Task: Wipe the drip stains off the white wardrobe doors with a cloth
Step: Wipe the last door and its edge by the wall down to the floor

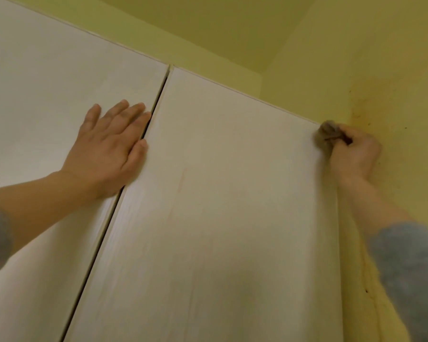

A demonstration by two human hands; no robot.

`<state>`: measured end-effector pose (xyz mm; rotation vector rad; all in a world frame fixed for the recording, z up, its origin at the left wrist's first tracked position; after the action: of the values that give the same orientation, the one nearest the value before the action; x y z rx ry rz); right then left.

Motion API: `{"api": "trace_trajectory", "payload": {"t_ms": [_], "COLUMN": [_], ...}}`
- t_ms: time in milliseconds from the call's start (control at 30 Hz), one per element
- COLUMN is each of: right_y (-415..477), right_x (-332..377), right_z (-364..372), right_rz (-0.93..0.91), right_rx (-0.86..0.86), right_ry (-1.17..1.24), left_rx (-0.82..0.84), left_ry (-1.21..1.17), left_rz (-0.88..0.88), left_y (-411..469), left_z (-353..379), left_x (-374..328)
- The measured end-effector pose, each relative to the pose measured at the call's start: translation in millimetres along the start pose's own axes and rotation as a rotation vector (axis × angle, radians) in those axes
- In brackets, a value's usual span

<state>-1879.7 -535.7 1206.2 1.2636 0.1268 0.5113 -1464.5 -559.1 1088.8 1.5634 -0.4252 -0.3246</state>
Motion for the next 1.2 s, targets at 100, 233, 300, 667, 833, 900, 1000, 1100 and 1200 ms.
{"api": "trace_trajectory", "payload": {"t_ms": [100,233,300,667,833,900,1000,1100,1200], "right_y": [22,-5,-24,-145,-197,-216,-232,-214,-169], "right_x": [-18,-34,-41,-46,-25,-17,-9,-7,-3], "right_z": [18,34,25,-4,-18,-25,-38,-47,-44], "right_rz": [0.057,0.02,-0.017,-0.043,-0.097,-0.11,-0.116,-0.053,0.049], "right_rx": [0.076,0.099,0.107,0.077,0.09,0.118,0.179,0.165,0.067], "right_ry": [0.006,0.106,0.138,0.182,0.181,0.176,0.181,0.217,0.231], "left_rx": [-0.006,-0.011,-0.022,-0.012,-0.008,-0.012,0.0,0.005,0.013], "left_ry": [-0.001,0.011,0.02,0.035,0.039,0.041,0.038,0.034,0.031], "left_rz": [0.006,-0.003,-0.002,0.003,0.002,0.004,0.001,-0.001,0.005], "left_y": [2,1,1,2,3,2,2,3,3], "left_z": [0,0,0,0,0,0,-1,-1,-1], "left_x": [-1,0,0,0,-1,0,0,-2,-3]}}
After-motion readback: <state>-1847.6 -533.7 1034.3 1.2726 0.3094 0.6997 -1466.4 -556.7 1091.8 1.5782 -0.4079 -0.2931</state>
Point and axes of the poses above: each hand's wrist, its own y-axis towards the middle knuckle, its own z-axis out of the palm, x = y × z, the point moved 2 cm from there along y, towards the middle knuckle, and after that the axes turned 13 degrees about -y, right-handed, at the moved point
